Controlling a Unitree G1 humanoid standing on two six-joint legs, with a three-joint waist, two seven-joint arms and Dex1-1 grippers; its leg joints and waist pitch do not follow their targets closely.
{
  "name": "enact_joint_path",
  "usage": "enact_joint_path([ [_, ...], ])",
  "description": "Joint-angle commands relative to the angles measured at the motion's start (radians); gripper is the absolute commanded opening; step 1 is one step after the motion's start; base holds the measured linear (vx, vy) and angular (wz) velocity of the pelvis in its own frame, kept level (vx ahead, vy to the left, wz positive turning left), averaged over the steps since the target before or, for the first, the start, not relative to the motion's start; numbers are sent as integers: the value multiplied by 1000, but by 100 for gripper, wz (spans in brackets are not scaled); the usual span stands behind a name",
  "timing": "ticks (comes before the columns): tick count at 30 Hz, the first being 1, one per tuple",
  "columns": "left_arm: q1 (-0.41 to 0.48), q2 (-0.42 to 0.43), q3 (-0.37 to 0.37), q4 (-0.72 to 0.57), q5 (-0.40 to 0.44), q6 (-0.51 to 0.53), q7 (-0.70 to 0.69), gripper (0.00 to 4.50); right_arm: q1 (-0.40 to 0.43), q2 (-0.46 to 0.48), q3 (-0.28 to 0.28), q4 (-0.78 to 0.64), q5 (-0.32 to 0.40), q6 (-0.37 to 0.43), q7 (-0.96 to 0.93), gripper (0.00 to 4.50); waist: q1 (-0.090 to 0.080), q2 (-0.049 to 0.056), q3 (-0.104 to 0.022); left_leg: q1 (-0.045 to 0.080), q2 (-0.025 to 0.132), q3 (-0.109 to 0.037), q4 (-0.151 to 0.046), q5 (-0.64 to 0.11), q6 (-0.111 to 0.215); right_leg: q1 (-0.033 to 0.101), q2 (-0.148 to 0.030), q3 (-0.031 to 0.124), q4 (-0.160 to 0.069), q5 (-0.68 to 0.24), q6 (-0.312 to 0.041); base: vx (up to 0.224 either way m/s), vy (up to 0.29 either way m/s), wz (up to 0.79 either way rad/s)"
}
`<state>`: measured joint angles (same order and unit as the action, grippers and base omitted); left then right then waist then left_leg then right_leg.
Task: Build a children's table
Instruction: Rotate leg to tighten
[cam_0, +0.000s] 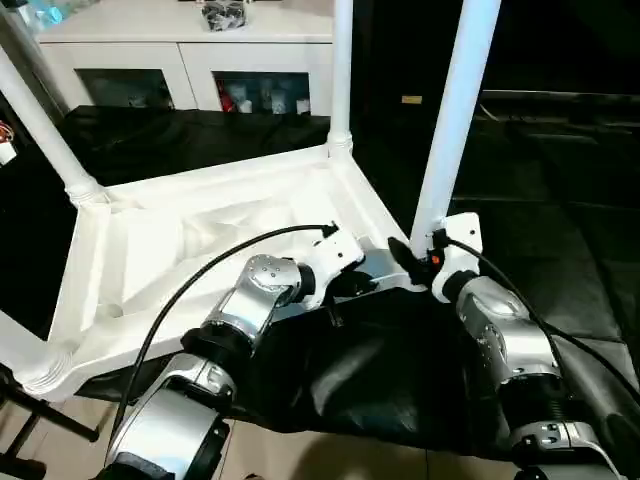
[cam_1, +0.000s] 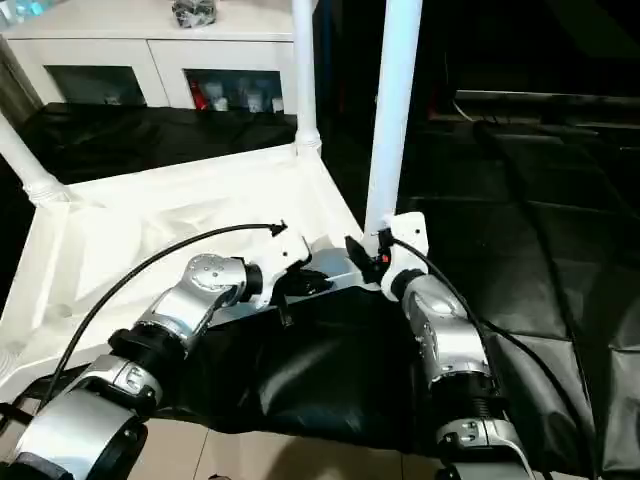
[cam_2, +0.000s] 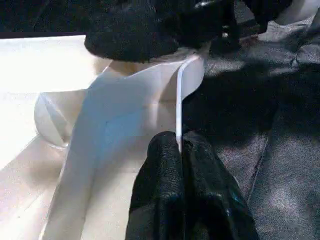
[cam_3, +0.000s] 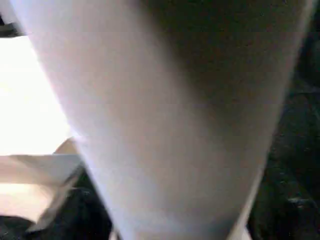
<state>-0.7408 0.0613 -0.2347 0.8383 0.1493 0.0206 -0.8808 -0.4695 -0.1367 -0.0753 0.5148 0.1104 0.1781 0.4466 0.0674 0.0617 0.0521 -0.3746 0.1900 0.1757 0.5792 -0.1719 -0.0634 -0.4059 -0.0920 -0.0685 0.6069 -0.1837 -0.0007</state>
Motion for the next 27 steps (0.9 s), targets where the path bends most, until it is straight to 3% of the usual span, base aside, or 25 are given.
enact_joint_path([
  [1, -26, -48, -17, -41, -32, -59, 2, 0, 6, 48, 109, -11, 14, 24, 123, 347, 7, -17, -72, 3, 26, -8, -55, -171, 91, 65, -51, 35, -74, -128, -249, 0, 0, 0],
  [3, -17, -23, -16, -49, -39, -76, -38, 0, 41, -9, 152, -69, 6, 16, 209, 371, 8, -17, -73, 2, 27, -7, -53, -158, 97, 66, -51, 36, -72, -103, -253, 0, 0, 0],
  [5, -14, -17, -16, -52, -42, -79, -51, 0, 51, -24, 158, -83, 11, 16, 235, 376, 14, -18, -73, 0, 28, -7, -50, -141, 112, 68, -51, 37, -68, -67, -256, 0, 0, 0],
  [10, 5, 39, -19, -73, -66, -113, -175, 0, 124, -154, 192, -194, 54, 18, 442, 376, 25, -20, -69, 2, 30, -4, -51, -177, 114, 66, -52, 35, -76, -136, -249, 0, 0, 0],
  [13, 9, 57, -24, -78, -72, -120, -214, 0, 144, -194, 197, -229, 71, 26, 516, 376, 30, -17, -67, 4, 34, -6, -55, -217, 97, 61, -52, 36, -79, -191, -244, 0, 0, 0],
  [19, 12, 88, -25, -78, -82, -132, -281, 0, 165, -251, 198, -275, 114, 63, 621, 376, 34, -17, -68, 4, 35, -7, -55, -221, 92, 60, -53, 37, -78, -190, -245, 0, 0, 0],
  [21, 12, 93, -23, -80, -85, -132, -291, 0, 164, -253, 195, -277, 121, 71, 627, 344, 36, -17, -69, 4, 34, -7, -54, -215, 90, 59, -54, 37, -78, -187, -246, 0, 0, 0],
  [24, 12, 94, -23, -81, -89, -133, -301, 0, 163, -254, 196, -280, 126, 76, 637, 340, 39, -17, -69, 4, 34, -8, -54, -203, 87, 60, -54, 36, -75, -175, -249, 0, 0, 0],
  [27, 16, 93, -24, -81, -91, -137, -310, 0, 165, -253, 202, -289, 131, 87, 652, 306, 41, -18, -69, 4, 34, -7, -54, -205, 86, 59, -54, 36, -76, -184, -245, 0, 0, 0],
])
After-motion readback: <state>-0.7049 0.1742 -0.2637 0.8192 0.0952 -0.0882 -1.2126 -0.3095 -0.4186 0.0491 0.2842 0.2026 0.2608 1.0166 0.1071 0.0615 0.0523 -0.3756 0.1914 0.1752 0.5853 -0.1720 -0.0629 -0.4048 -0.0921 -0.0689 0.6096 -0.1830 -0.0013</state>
